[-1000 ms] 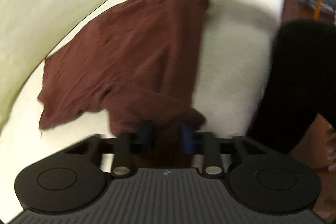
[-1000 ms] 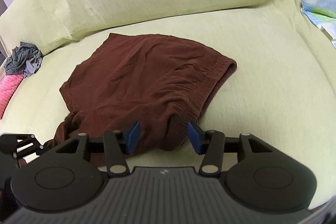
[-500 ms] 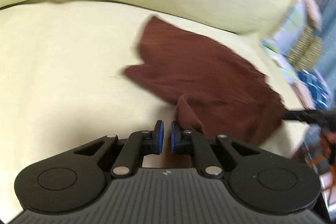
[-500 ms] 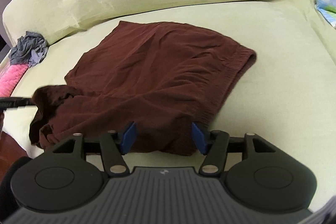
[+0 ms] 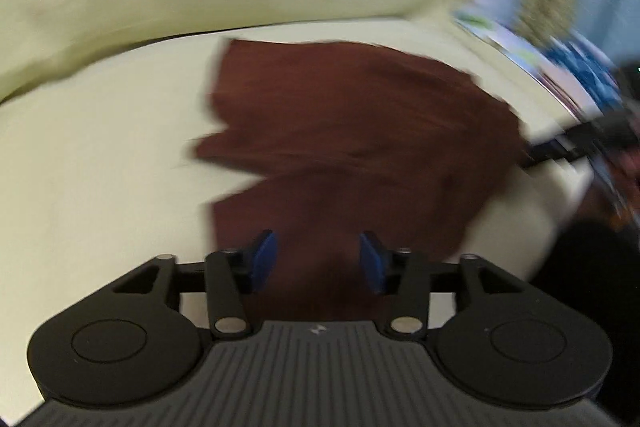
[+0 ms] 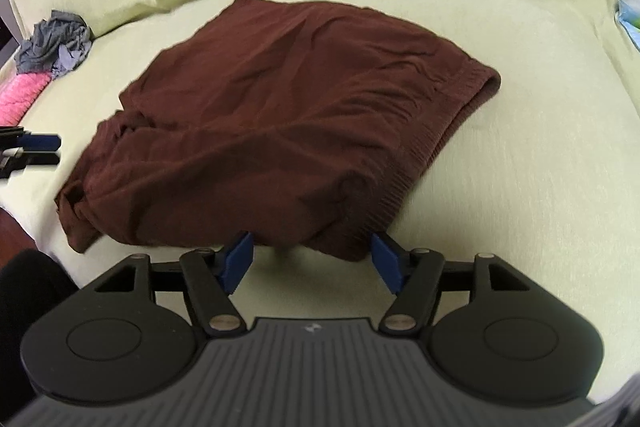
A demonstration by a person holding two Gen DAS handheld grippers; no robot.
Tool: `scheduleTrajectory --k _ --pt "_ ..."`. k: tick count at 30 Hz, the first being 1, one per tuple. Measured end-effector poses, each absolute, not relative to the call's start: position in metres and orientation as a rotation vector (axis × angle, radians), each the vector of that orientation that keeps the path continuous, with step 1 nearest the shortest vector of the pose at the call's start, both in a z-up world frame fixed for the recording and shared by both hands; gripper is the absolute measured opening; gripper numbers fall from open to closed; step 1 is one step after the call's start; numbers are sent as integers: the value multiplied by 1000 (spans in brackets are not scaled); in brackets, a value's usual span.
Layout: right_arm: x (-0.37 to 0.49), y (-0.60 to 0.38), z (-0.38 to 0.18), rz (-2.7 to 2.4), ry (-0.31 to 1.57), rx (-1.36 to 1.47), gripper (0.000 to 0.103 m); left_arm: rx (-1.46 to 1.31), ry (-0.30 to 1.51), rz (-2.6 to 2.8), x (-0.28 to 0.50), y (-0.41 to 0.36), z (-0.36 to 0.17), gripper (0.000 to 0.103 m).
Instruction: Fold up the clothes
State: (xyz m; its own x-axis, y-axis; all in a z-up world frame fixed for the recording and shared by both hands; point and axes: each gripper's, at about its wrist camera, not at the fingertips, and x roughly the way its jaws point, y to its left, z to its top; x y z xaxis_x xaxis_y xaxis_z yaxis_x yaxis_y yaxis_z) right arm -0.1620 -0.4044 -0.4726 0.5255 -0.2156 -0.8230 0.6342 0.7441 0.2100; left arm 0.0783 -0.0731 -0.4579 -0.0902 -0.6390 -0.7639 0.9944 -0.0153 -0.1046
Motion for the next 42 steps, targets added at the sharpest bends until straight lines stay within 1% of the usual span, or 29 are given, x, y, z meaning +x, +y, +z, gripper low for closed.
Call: scheduleTrajectory --k 3,5,7,10,11,14,17,23,28,32,38,39,42 --pt "-164 -407 -478 -539 869 552 65 747 708 -1568 46 -80 -470 66" --pt "-164 -409 -482 -543 857 566 65 841 683 -1576 33 -85 -479 61" --pt "-164 -411 -485 -544 839 586 65 923 667 -1583 23 -89 -485 14" --pt "-166 -417 -488 -539 814 630 65 924 699 -1610 22 -91 -485 14" --pt "-166 -419 -489 -536 806 648 63 909 714 -1621 24 -89 -482 13" --pt "-168 -422 -488 -532 796 670 36 843 755 -1651 31 -81 -473 13" --pt "-174 -421 -478 -508 790 694 26 825 751 -1661 32 -73 -464 13" --pt "-188 -410 -441 -504 836 638 20 909 690 -1681 24 -65 -454 13" --pt "-205 -400 -416 -582 836 570 22 926 681 -1725 20 -64 -450 13" --pt "-199 -378 -418 -611 868 475 22 922 664 -1727 23 -63 -444 13" --pt "-204 -370 -418 -646 843 489 22 918 639 -1656 41 -61 -435 13" --pt "-205 -369 -418 -646 835 490 24 907 644 -1647 44 -64 -436 13" --pt "-206 -366 -420 -588 827 514 26 883 655 -1623 50 -76 -440 13"
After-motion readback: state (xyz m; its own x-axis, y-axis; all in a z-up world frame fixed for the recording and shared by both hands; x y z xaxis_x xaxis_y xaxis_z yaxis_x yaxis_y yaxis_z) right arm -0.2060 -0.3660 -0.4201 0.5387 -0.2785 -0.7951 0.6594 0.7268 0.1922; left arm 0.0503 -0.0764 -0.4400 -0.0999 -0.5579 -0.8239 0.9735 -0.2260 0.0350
